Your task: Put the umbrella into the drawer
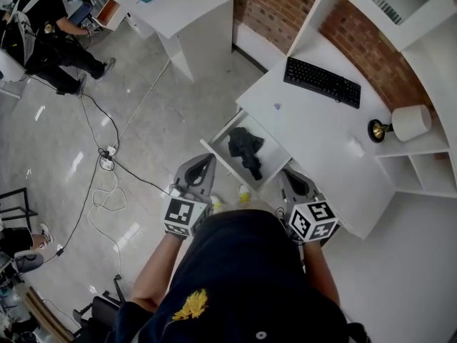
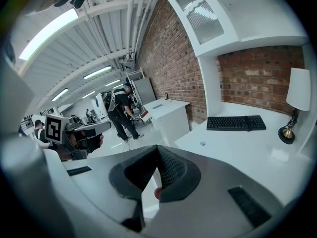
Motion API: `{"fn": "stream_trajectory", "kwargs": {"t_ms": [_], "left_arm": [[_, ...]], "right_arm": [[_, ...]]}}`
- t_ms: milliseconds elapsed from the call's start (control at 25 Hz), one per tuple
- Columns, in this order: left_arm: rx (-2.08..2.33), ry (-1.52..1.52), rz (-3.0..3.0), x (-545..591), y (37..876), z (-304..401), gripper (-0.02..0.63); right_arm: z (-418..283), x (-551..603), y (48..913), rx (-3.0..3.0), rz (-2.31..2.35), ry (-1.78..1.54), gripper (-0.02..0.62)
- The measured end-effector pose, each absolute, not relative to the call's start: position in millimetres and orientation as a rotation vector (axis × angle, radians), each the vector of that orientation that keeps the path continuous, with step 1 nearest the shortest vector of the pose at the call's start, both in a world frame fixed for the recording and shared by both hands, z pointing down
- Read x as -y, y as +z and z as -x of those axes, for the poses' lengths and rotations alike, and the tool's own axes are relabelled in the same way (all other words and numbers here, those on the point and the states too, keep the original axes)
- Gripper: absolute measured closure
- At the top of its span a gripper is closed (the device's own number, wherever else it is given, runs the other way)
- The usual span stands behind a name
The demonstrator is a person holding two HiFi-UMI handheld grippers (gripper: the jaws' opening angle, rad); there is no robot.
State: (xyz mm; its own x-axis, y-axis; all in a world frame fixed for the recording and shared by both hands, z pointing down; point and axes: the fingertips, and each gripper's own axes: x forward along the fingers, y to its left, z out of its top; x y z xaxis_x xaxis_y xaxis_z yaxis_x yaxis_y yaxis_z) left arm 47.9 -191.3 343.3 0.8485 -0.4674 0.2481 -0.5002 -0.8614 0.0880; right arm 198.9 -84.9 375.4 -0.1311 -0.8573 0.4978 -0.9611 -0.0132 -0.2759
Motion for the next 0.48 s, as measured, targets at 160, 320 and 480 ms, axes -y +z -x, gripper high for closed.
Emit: {"fn": "stream_trajectory", "kwargs": {"t_ms": [160,320,480], "left_arm": [[0.748,0.33,-2.876,189.8,343.9,-49.2,0.589],[0.746,0.336,-2.874,189.3,344.8,-48.7,0.589],[0.745,0.338,-2.87,190.0,344.7,-48.0,0.589]], "right_arm": [[-199.3,84.3,375.1,2.069,-1.944,0.846,0.592],[-199.0,84.0,375.0,2.068,-1.945,0.848,0.592],[-198.2,84.8,374.9,2.067,-1.941,0.848,0.592]]}}
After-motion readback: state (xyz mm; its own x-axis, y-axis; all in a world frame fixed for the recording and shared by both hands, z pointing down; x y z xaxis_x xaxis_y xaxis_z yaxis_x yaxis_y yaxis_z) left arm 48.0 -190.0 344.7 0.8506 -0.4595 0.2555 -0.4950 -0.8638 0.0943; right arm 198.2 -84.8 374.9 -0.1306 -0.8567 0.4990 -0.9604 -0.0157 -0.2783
